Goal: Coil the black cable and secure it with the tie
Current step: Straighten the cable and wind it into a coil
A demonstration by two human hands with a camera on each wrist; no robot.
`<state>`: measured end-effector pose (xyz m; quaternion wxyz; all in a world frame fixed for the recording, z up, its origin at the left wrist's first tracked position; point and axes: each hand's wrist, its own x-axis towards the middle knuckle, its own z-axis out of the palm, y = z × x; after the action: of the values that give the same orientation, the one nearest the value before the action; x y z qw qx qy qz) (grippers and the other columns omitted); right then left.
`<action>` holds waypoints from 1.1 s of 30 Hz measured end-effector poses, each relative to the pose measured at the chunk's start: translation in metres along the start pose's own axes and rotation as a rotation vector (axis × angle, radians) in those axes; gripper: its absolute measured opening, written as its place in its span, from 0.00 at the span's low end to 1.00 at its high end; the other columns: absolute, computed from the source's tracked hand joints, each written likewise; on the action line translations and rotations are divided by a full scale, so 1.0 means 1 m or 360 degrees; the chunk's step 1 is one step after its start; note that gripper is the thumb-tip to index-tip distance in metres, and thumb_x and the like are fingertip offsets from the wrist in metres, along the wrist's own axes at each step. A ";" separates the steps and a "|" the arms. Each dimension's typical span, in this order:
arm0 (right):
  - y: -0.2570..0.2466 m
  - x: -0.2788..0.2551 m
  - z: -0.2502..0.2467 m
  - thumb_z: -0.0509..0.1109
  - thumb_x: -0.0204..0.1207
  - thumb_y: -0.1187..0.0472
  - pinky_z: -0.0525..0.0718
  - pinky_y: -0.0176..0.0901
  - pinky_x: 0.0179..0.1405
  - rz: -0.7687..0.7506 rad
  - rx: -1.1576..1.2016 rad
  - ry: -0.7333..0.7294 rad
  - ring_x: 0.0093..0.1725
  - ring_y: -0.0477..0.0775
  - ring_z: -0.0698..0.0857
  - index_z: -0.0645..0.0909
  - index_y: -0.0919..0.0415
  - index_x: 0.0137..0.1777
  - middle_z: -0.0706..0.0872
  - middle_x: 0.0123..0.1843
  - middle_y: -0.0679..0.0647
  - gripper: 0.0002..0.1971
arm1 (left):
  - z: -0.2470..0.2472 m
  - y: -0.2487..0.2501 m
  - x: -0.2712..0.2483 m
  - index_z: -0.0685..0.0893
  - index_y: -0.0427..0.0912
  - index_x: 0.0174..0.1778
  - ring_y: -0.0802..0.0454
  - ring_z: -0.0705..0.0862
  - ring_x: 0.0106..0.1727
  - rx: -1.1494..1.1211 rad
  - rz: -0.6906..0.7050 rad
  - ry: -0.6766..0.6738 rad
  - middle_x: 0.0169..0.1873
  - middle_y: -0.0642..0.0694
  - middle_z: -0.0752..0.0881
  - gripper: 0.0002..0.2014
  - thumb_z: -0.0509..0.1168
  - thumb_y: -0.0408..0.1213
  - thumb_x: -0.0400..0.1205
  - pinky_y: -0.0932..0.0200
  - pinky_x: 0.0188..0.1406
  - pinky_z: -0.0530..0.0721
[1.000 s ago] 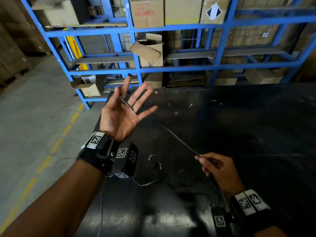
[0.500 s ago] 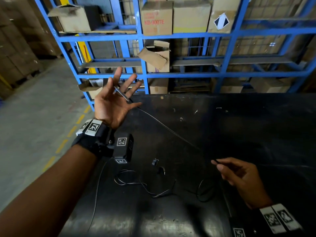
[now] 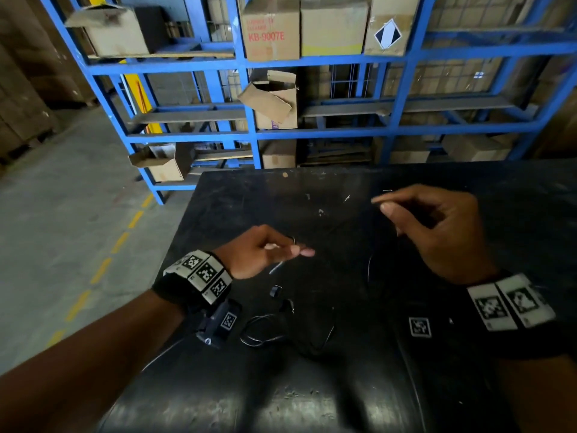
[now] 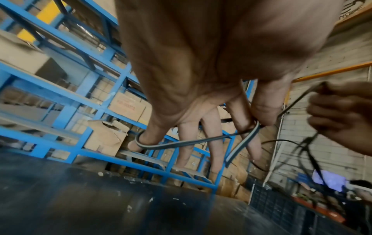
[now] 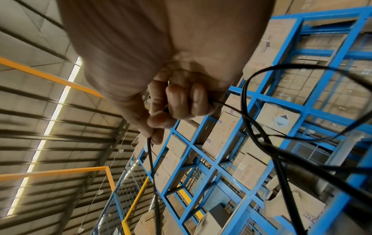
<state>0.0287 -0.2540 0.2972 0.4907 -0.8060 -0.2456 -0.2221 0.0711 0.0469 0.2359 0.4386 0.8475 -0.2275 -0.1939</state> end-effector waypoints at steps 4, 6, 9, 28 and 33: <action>0.020 0.026 0.006 0.74 0.81 0.65 0.87 0.33 0.39 0.0053 0.0054 0.0147 0.38 0.45 0.90 0.91 0.62 0.54 0.93 0.45 0.46 0.06 | 0.010 0.014 -0.019 0.90 0.43 0.68 0.54 0.83 0.76 -0.0108 0.0054 -0.0304 0.69 0.48 0.90 0.17 0.61 0.43 0.91 0.38 0.85 0.70; 0.032 0.034 0.012 0.76 0.79 0.68 0.87 0.31 0.37 0.0095 0.0154 0.0200 0.35 0.41 0.89 0.91 0.60 0.53 0.93 0.40 0.38 0.06 | 0.014 0.024 -0.028 0.86 0.33 0.71 0.45 0.84 0.77 -0.0332 0.0094 -0.0462 0.71 0.38 0.88 0.18 0.59 0.38 0.92 0.34 0.83 0.72; 0.048 0.037 0.028 0.77 0.77 0.69 0.87 0.33 0.41 0.0196 0.0242 0.0176 0.33 0.40 0.89 0.91 0.61 0.51 0.92 0.36 0.42 0.06 | 0.017 0.047 -0.044 0.83 0.28 0.72 0.30 0.80 0.78 -0.0875 0.0179 -0.0539 0.72 0.26 0.84 0.21 0.60 0.41 0.90 0.29 0.84 0.68; -0.003 -0.029 0.095 0.76 0.78 0.69 0.80 0.35 0.21 0.0624 0.0601 -0.0214 0.21 0.43 0.80 0.91 0.59 0.60 0.96 0.38 0.55 0.13 | -0.062 0.068 -0.028 0.83 0.53 0.73 0.36 0.77 0.82 -0.1510 0.0462 0.0610 0.80 0.39 0.79 0.21 0.55 0.50 0.87 0.20 0.76 0.66; -0.015 -0.021 0.072 0.77 0.79 0.65 0.83 0.38 0.25 0.0636 0.0373 -0.0430 0.22 0.48 0.84 0.92 0.57 0.52 0.93 0.33 0.58 0.05 | -0.063 0.061 -0.028 0.83 0.42 0.76 0.44 0.81 0.79 -0.1064 0.0372 0.0797 0.75 0.41 0.85 0.22 0.56 0.44 0.89 0.29 0.78 0.69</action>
<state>0.0116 -0.1871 0.2643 0.5775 -0.7986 -0.1688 0.0188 0.0683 0.0725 0.3248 0.7496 0.6483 -0.1332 0.0057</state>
